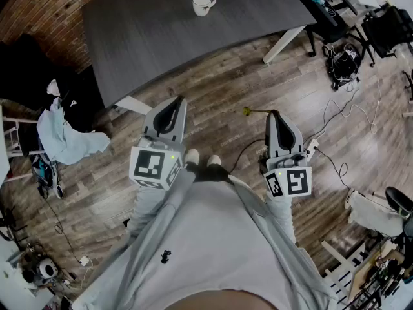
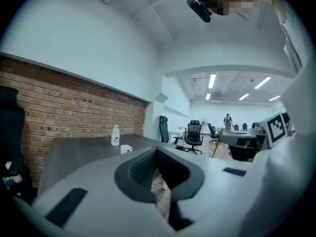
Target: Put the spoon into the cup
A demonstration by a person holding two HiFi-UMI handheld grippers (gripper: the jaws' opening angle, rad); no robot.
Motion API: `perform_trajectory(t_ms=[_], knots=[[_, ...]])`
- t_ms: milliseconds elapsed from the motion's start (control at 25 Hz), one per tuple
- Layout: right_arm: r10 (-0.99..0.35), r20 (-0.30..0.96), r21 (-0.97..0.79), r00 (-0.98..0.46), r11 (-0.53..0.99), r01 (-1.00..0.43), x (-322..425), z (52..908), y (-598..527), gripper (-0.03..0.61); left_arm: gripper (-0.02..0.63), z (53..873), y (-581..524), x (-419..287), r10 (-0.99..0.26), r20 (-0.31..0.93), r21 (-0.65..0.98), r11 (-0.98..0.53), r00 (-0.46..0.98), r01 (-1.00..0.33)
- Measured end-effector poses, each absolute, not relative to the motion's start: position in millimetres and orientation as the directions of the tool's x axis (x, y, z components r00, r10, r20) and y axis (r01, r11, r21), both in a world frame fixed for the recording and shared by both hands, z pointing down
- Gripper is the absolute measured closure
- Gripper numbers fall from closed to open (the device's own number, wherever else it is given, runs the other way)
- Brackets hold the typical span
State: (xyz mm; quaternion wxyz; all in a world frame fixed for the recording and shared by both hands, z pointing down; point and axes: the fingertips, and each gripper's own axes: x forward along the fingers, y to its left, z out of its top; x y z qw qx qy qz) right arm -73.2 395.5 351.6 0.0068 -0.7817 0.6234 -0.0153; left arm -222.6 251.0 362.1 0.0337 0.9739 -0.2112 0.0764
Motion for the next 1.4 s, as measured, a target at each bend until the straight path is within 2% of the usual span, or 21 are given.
perform_trajectory(t_ms=[680,1400], knots=[[-0.98,0.016,-0.056,0.197,-0.197,-0.979,-52.6,360.0,414.4,0.558,0.594,364.4,264.4,-220.6,-0.477,0.169,-0.027,-0.877,0.863,-0.48],[-0.98,0.022,-0.079,0.2,-0.201,-0.976,41.2,363.8,223.0,0.558,0.594,356.1,75.2,-108.7,-0.456,0.155,-0.049,-0.889,0.876,-0.454]])
